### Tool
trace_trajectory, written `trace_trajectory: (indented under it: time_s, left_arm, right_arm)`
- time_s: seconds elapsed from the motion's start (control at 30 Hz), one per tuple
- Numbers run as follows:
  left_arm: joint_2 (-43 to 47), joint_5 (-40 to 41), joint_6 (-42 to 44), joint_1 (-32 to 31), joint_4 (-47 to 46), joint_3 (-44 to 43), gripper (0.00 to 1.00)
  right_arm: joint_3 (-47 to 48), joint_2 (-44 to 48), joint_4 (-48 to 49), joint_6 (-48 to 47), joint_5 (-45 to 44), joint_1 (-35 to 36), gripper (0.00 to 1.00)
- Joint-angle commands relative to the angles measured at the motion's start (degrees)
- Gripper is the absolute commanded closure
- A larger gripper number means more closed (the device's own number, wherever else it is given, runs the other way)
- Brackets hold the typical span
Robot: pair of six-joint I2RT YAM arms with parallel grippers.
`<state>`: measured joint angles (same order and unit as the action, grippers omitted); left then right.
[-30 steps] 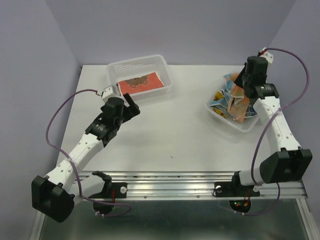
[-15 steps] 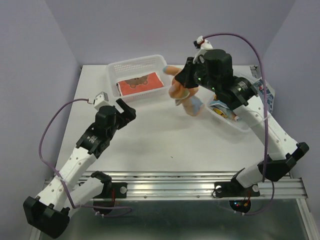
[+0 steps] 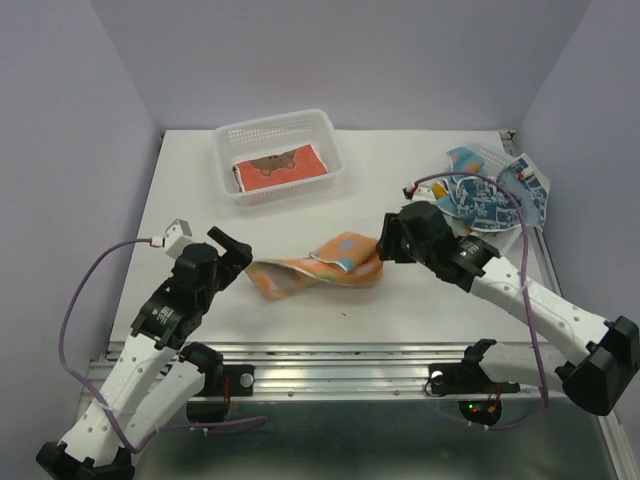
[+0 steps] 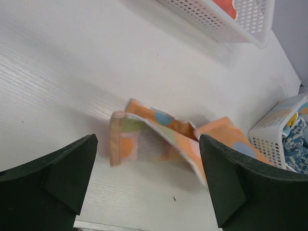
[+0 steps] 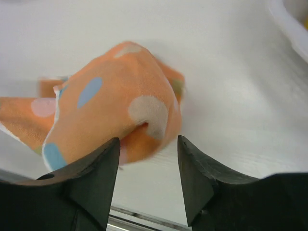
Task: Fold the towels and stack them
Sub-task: Move the towel to the center of the board, then flatten out the crumpled towel
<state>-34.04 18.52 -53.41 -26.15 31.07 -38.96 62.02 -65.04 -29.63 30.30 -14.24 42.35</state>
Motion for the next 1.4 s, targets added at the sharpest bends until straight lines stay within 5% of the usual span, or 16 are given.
trace_trajectory:
  time_s: [0.0,0.2,0.23,0.27,0.57,0.8,1.1,1.13,1.17,1.37]
  left_arm:
    - [0.1,0.6,-2.4,-0.1,3.1,1.1,0.01]
    - [-3.0,-3.9,-1.5,-0.1,-1.4,5.5,0.01]
    - [-3.7,-4.6,-1.2,-0.1,-3.7,6.6,0.01]
    - [-5.5,-5.8,-1.1,-0.1,-4.9,7.1,0.01]
    - [-21.1,-8.4,0.5,-0.1,-14.3,8.2,0.01]
    - [-30.6,-9.9,0.3,0.1,-21.8,9.6,0.04]
    - [-38.4,-10.3,1.6,0.3,-24.0,8.2,0.45]
    - [-38.5,-10.6,1.7,0.3,-24.6,8.4,0.79]
    - [-38.4,-11.0,1.9,0.3,-25.0,8.8,1.0]
    - [-31.3,-12.3,3.5,0.2,-25.4,11.1,1.0]
  right_arm:
    - [-10.9,0.3,-4.1,10.1,-12.0,-3.3,0.41]
    - [-10.6,4.8,-9.3,10.8,-15.8,-3.9,0.21]
    - [-11.1,5.2,-7.0,8.5,-12.0,-3.9,0.04]
    - [-11.4,4.8,-5.9,7.5,-9.8,-3.9,0.0]
    - [-11.5,-5.3,1.1,4.7,0.3,-3.0,0.0]
    - [-3.6,-14.3,-1.2,3.0,-7.7,5.5,0.0]
    - [-2.5,-17.9,-2.1,5.3,-11.2,7.1,0.0]
    - [-3.3,-17.5,-2.2,5.7,-11.6,7.2,0.0]
    - [-3.9,-17.1,-2.3,7.5,-12.1,7.1,0.0]
    - [-9.6,-13.5,-2.0,12.7,-12.0,7.2,0.0]
